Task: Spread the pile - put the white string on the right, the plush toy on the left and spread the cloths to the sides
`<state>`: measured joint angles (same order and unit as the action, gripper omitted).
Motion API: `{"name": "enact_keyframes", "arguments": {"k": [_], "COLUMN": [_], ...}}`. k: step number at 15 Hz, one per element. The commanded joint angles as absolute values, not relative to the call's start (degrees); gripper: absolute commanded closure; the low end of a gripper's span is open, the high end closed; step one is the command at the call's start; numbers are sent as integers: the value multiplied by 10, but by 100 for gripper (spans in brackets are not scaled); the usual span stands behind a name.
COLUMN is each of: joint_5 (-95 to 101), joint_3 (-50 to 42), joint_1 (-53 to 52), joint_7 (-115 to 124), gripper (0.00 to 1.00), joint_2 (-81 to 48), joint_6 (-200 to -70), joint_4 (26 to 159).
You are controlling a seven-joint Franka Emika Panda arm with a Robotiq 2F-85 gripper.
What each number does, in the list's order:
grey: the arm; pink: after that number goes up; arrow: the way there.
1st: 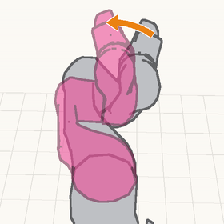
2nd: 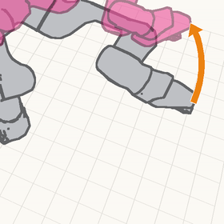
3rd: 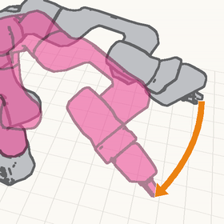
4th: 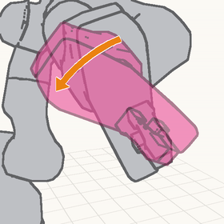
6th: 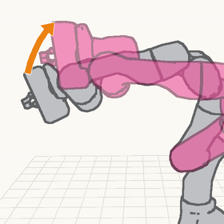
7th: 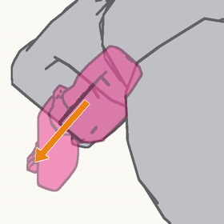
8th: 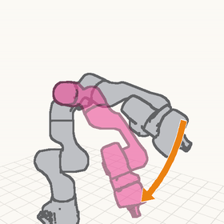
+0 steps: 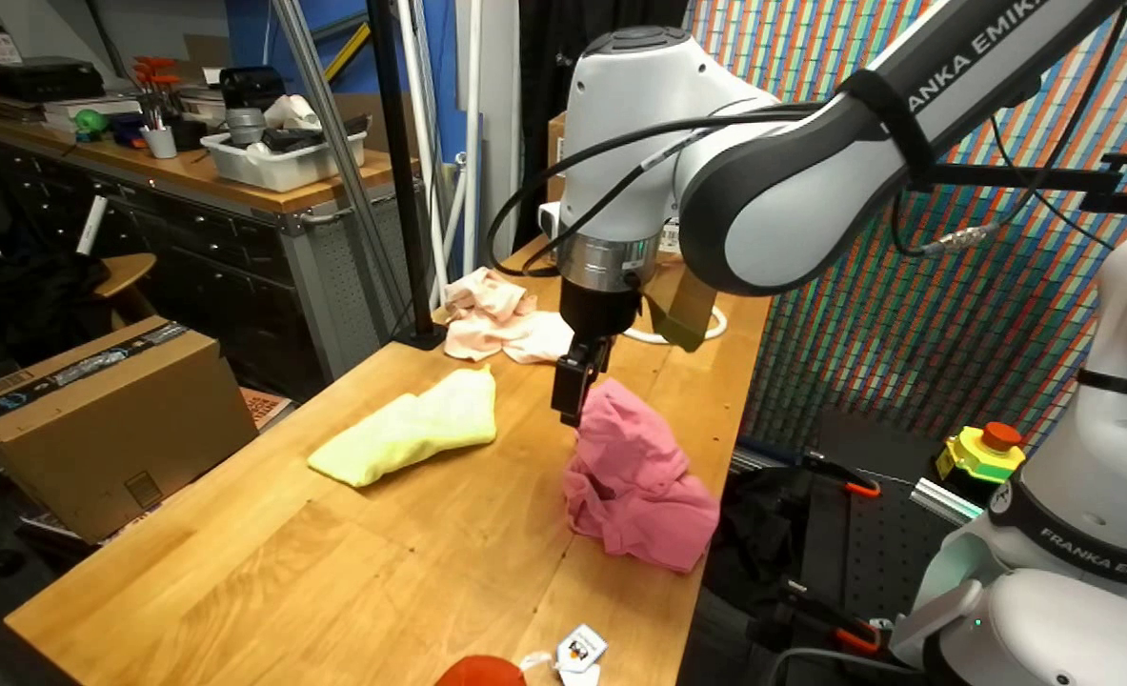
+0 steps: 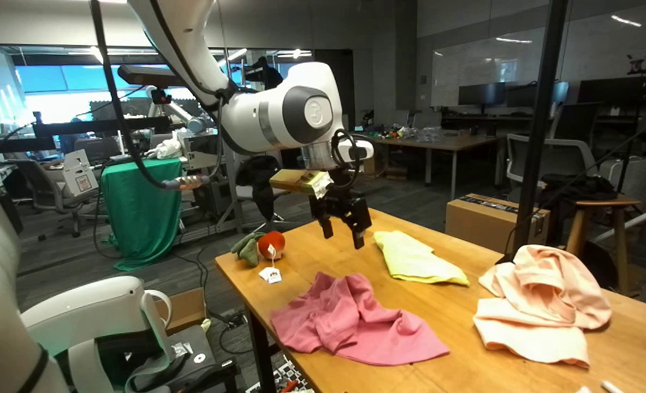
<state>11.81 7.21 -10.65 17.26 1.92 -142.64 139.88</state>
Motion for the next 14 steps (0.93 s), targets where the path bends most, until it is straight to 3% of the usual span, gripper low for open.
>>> {"name": "enact_keyframes", "arguments": {"k": [1, 14], "joint_5": [132, 62], "joint_3": [79, 87], "joint_1": [-97, -83], "joint_7": [161, -69], "gripper": [0, 0], "joint_2": [-11, -228], "joint_6": [-1470, -1514], "joint_4": [1359, 1163]}}
